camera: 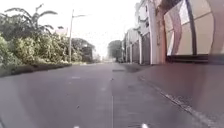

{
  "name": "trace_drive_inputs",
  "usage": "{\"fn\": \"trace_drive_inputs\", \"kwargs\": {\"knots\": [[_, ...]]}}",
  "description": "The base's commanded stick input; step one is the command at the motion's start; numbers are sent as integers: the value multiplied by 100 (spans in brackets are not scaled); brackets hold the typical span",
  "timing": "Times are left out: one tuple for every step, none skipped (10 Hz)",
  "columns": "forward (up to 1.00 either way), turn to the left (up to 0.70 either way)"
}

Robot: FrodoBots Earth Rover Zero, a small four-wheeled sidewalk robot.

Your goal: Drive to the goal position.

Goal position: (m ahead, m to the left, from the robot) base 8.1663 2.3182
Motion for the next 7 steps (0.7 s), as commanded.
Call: {"fn": "trace_drive_inputs", "kwargs": {"knots": [[100, 0], [100, 0], [100, 0], [100, 0], [100, 0], [100, 0], [100, -4]]}}
